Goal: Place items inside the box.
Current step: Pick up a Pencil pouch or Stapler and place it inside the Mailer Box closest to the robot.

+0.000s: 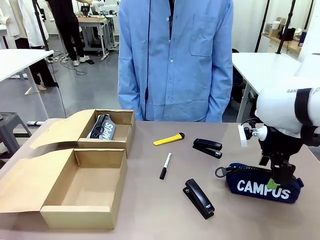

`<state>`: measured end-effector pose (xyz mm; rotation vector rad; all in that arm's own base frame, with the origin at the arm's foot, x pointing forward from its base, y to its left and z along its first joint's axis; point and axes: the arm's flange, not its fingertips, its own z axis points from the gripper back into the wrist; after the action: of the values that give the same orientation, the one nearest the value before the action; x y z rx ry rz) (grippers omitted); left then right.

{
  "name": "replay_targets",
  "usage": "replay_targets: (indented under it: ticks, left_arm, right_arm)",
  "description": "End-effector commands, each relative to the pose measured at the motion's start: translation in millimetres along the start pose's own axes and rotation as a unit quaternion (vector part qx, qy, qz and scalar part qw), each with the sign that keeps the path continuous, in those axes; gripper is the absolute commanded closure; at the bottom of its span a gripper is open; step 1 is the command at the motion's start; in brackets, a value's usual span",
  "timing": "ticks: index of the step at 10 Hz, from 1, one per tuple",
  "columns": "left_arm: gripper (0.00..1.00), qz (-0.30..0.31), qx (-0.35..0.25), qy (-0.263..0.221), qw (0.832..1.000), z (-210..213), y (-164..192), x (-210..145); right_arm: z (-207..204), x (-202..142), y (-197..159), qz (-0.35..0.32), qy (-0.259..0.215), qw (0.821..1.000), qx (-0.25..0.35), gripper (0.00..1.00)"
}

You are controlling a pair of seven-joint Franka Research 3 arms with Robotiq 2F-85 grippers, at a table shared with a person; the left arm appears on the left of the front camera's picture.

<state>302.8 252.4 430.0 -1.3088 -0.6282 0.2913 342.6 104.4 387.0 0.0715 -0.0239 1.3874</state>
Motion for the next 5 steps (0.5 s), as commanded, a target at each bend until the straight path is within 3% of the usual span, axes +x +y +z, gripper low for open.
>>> replay_targets:
  ticks: [1,5]
  left_arm:
    - [0.00,-0.011,-0.009,-0.002,1.000,0,0,-1]
    - [0.00,-0.011,-0.009,-0.002,1.000,0,0,-1]
  right_arm:
    - [-12,-12,1,-0.026,0.007,0.999,-0.031,0.00]
    - [-31,-20,-8,-0.054,0.020,0.998,-0.006,0.00]
